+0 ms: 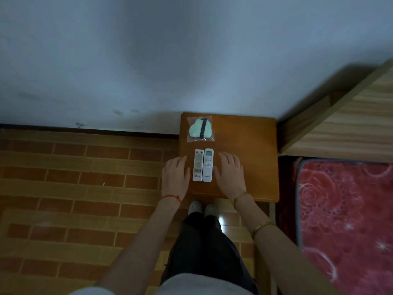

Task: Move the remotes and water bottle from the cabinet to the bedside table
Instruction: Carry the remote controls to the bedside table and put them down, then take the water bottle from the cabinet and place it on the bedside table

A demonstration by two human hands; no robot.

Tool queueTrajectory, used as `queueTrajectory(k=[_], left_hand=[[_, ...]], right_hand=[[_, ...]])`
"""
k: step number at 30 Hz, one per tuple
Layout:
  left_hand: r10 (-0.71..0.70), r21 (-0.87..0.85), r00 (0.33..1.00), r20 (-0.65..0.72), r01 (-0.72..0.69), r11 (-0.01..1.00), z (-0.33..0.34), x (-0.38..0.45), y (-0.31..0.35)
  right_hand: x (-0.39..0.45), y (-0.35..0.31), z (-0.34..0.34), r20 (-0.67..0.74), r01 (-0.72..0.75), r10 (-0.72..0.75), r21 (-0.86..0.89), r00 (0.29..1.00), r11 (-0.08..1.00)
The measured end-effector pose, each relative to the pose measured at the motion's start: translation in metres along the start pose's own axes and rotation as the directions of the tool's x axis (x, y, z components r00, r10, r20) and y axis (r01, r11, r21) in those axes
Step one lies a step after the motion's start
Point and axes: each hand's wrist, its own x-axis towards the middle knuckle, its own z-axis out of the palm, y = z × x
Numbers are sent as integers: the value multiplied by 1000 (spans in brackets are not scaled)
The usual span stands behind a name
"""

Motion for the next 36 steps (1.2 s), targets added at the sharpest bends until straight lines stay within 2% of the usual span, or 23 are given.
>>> queueTrajectory(k=[9,16,22,28,36], left_hand=[[106,6,977,-185,-106,994,-137,-62,40],[131,-27,972,-193,-139,990,-206,-113,49],[37,-72,962,-272,-59,996,-233,-152,34],[-111,-139,923,-368,63,988,-254,-193,9],[-283,-181,796,-535,219,959,-276,-267,-39]], right_hand=[[-63,-57,-112,-163,179,-177,-4,971,984],[-110,-78,-159,-199,239,-235,-4,952,971],[-131,-99,-172,-223,314,-301,22,927,949],[-137,-140,-175,-171,439,-426,44,888,897],[-158,-222,-154,-4,656,-656,15,755,755]])
